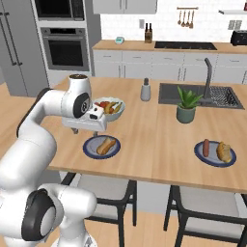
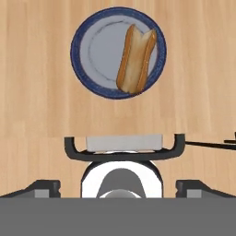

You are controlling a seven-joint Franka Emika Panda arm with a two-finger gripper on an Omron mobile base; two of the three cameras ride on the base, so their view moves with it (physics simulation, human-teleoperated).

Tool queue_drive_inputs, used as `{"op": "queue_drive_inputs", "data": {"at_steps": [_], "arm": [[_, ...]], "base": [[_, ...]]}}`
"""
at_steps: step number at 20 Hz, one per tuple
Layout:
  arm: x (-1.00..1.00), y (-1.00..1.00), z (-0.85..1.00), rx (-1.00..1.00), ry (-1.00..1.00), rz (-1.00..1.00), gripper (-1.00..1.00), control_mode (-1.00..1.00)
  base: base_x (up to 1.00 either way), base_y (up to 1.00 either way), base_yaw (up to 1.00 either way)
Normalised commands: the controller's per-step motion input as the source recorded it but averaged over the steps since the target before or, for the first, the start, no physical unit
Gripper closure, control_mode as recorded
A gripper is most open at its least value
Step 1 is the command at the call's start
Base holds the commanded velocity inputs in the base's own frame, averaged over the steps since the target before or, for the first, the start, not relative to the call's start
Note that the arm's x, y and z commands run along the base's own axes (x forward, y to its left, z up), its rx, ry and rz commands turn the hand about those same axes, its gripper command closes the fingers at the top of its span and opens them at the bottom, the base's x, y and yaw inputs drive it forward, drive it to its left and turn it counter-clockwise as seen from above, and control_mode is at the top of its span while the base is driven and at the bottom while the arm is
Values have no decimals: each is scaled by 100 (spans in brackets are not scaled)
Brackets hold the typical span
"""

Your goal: Place one bun and one sausage from the bowl on each plate.

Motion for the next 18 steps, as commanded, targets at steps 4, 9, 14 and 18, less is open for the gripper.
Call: {"op": "queue_drive_inputs", "data": {"at_steps": [4, 9, 14, 18], "arm": [[-10, -1, 25, 0, 0, 0, -100, -100], [-1, 0, 5, 0, 0, 0, -100, 100], [0, 0, 0, 0, 0, 0, -100, 100], [0, 0, 0, 0, 0, 0, -100, 100]], "base": [[0, 0, 0], [-14, -3, 0], [-64, -66, 0], [0, -100, 0]]}}
